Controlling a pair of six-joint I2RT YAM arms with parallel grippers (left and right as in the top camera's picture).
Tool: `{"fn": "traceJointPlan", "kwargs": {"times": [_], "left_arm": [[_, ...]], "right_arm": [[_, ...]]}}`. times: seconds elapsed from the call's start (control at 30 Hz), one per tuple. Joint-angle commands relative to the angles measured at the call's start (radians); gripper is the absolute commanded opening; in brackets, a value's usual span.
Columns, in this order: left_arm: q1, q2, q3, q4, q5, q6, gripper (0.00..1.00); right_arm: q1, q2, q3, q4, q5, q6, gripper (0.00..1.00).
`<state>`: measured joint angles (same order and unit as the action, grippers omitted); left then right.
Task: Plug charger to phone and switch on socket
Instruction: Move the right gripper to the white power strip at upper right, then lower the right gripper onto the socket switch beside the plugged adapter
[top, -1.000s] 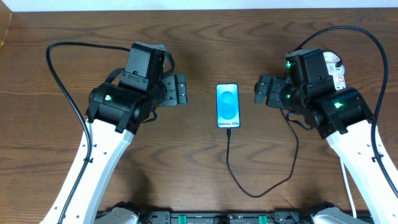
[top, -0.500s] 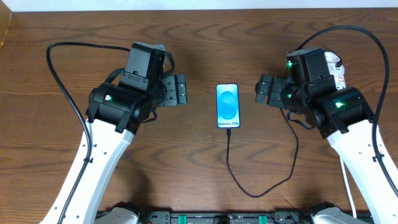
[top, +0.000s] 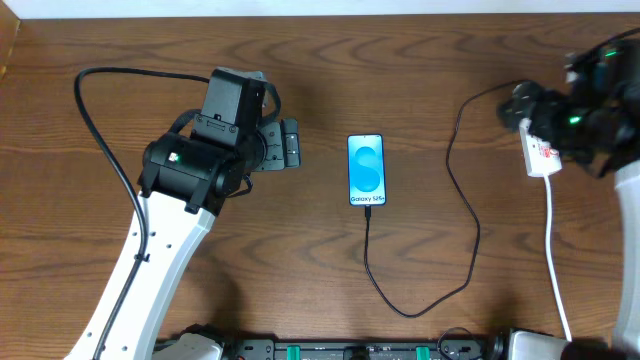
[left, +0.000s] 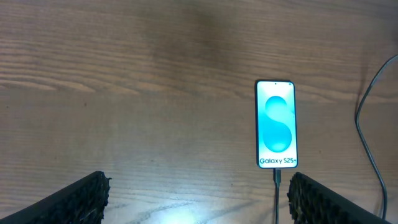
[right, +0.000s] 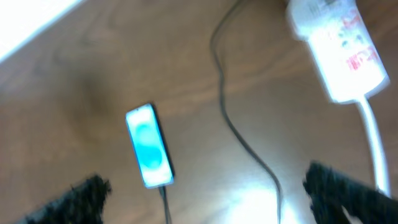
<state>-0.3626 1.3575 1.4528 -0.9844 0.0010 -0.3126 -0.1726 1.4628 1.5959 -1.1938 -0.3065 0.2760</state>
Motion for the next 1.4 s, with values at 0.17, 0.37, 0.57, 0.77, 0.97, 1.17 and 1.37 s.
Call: {"fn": "traceJointPlan", "kwargs": {"times": [0.17, 0.37, 0.57, 0.77, 0.97, 1.17, 1.37], "left_arm": [[0.004, -0.005, 0.004, -0.002, -0.013, 0.016, 0.92], [0.004, -0.005, 0.004, -0.002, -0.013, 0.016, 0.92], [0.004, -0.005, 0.004, -0.002, -0.013, 0.016, 0.92], [0.004, -0.005, 0.004, -0.002, -0.013, 0.016, 0.92], [0.004, -0.005, 0.004, -0.002, -0.013, 0.016, 0.92], [0.004, -0.005, 0.004, -0.002, -0.013, 0.016, 0.92], [0.004, -0.005, 0.004, -0.002, -0.013, 0.016, 0.92]], "right_arm": [[-0.186, 0.296, 0.301, -0.219, -0.127, -0.335, 0.99], [-0.229, 0.441, 0.347, -0.275, -0.26, -0.597, 0.99], [-0.239, 0.528, 0.347, -0.245, -0.302, -0.662, 0.99], [-0.239, 0.571, 0.346, -0.164, -0.256, -0.601, 0.99], [-0.243, 0.585, 0.346, -0.098, -0.193, -0.535, 0.99], [-0.259, 0.613, 0.346, -0.085, -0.181, -0.561, 0.99], [-0.314, 0.685, 0.346, -0.068, -0.182, -0.561, 0.99]]}}
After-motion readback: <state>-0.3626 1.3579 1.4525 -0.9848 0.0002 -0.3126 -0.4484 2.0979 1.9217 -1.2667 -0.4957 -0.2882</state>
